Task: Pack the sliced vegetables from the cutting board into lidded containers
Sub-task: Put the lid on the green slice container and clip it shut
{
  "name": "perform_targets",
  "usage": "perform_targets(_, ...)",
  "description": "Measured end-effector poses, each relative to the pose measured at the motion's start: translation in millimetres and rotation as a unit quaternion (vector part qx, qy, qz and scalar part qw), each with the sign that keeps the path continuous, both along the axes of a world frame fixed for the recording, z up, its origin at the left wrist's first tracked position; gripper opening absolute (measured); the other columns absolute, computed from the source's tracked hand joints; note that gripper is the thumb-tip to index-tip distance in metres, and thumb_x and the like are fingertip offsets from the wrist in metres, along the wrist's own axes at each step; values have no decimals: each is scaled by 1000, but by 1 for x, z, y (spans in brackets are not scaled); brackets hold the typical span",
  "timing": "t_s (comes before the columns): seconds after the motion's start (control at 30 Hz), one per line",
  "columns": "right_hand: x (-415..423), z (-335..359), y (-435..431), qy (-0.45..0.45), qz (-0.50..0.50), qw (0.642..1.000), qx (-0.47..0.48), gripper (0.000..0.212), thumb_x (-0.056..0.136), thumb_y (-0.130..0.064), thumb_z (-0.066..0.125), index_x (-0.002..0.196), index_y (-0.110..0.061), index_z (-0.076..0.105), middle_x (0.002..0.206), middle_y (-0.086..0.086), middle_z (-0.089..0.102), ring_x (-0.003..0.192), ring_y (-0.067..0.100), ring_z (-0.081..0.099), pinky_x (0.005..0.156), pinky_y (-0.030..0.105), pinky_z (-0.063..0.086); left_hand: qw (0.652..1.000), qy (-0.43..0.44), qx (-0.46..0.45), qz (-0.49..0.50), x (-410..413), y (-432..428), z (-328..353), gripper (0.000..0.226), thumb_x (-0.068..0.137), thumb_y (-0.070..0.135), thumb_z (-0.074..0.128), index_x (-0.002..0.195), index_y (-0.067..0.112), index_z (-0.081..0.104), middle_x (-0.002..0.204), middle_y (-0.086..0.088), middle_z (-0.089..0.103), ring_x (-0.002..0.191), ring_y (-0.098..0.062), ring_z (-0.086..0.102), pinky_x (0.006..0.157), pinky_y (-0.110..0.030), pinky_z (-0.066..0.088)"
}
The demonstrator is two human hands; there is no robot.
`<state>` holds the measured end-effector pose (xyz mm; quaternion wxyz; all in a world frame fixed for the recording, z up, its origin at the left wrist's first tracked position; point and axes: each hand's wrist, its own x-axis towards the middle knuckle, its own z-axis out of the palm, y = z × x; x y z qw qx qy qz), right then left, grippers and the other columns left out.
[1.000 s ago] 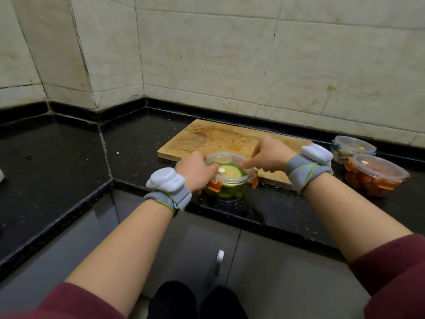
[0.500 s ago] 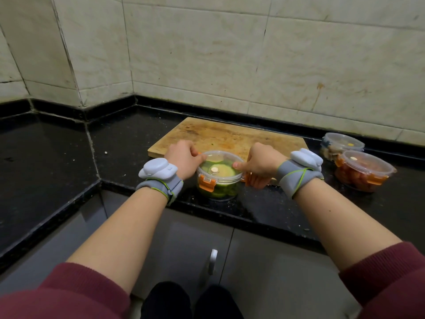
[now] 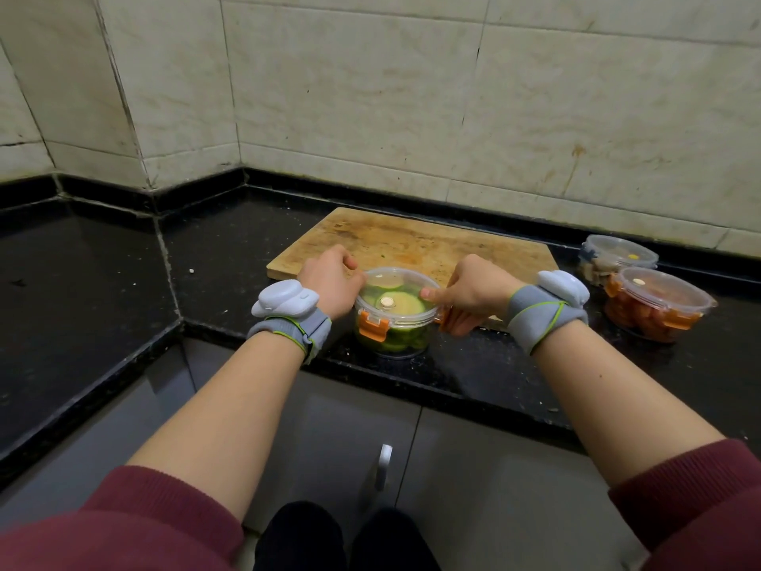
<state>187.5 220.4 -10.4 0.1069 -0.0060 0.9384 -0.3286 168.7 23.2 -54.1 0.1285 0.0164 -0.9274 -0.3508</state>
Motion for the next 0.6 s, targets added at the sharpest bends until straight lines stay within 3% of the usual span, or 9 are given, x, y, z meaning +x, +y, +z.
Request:
perform_targets(0.2, 2, -2, -2, -12, -19, 1000, -21, 46, 90, -31, 65, 85, 15, 64, 44, 7, 63, 37, 17, 61, 52, 30, 59, 999, -15, -32, 25, 3, 7, -1, 25, 91, 33, 54, 112, 19, 56, 108, -14, 64, 93, -34, 61, 72, -31, 43)
perform_targets(0.27, 3, -5, -4, -2, -31, 999, -30, 46, 90, -31, 64, 84, 15, 63, 46, 10, 63, 38, 20, 61, 54, 34, 60, 999, -22, -27, 34, 7, 10, -3, 25, 94, 32, 51, 109, 16, 60, 107, -14, 65, 98, -36, 59, 71, -31, 40)
perform_targets(0.37, 8, -12, -4, -20, -43, 997, -59, 48, 93, -34, 58, 80, 12, 60, 62, 19, 64, 43, 23, 61, 54, 36, 59, 995, -65, 75, 14, 14, 11, -8, 37, 95, 36, 46, 89, 6, 66, 95, -19, 66, 95, -38, 61, 74, -39, 51)
perform_targets(0.47, 16, -22, 0, -64, -63, 987, -132, 46, 96, -38, 52, 77, 4, 52, 68, 19, 61, 42, 21, 60, 43, 32, 55, 965, -128, 227, 0, 23, 13, -12, 44, 94, 44, 45, 92, 3, 61, 90, -16, 60, 92, -37, 62, 70, -44, 59)
perform_targets(0.6, 25, -32, 13, -33, -94, 963, -250, 34, 93, -31, 58, 86, 1, 50, 65, 14, 49, 41, 22, 56, 40, 33, 54, 959, -119, 256, 3, 33, 21, -12, 35, 89, 40, 54, 78, 7, 60, 87, -16, 61, 84, -33, 63, 71, -41, 59)
